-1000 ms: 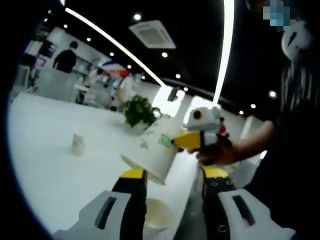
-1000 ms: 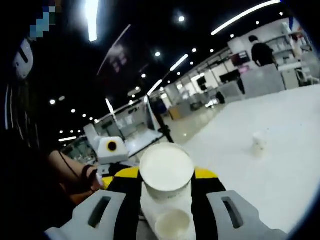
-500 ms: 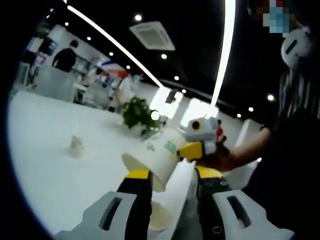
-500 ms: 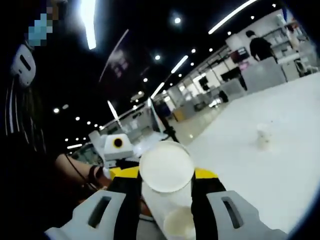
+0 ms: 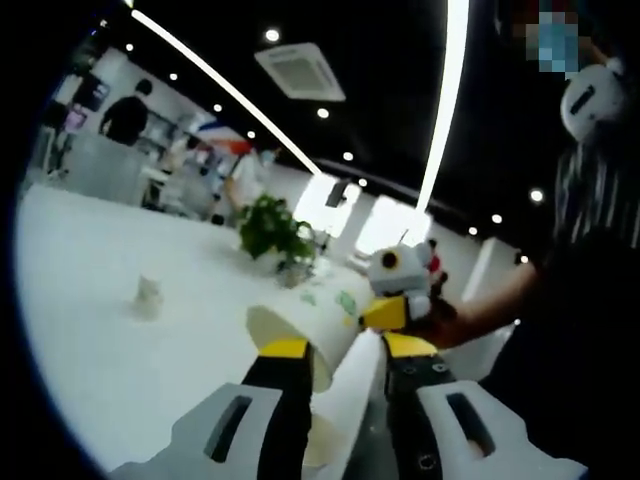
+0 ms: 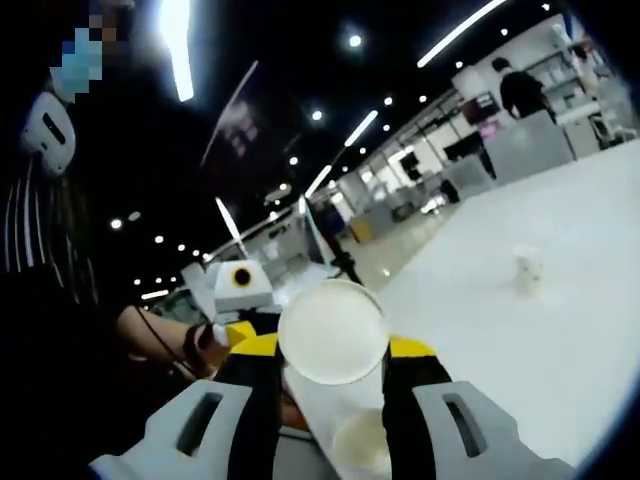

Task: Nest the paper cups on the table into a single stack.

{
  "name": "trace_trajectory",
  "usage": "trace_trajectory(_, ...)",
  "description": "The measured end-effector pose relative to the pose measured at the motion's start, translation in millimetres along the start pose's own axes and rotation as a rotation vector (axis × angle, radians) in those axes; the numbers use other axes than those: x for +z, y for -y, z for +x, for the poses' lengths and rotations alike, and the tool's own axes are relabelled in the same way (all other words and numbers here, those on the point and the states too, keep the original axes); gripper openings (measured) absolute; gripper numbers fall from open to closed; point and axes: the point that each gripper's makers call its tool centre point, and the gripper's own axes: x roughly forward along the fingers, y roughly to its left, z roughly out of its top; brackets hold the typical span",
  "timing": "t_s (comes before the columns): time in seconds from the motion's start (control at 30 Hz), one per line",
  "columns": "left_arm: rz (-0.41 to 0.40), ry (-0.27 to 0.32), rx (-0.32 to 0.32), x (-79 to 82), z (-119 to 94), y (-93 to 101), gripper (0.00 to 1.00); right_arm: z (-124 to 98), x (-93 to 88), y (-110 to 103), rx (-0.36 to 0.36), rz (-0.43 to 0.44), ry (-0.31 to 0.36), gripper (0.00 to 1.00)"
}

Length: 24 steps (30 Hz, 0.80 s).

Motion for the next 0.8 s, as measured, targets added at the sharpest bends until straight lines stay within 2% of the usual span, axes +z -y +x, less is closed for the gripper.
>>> trace_trajectory(0.33,-0.005,-0.016,-0.014,0.5,-1.0,0.7,0.17,-1.3,-0.8,-2.5,0.018,0.021,0.001,0.35)
trace_trajectory(0.43,0.048,-0.013,-0.004,3.0,-2.0,-0.7,0.12,-0.7,-1.2,-5.0,0.029,0.021,0.002,0.35)
trace_trajectory(0.8,0.04,-0.027,-0.023,4.6,-1.8,2.8,0.07,-2.4,-2.3,-6.2,0.04,0.033,0.001,0.35)
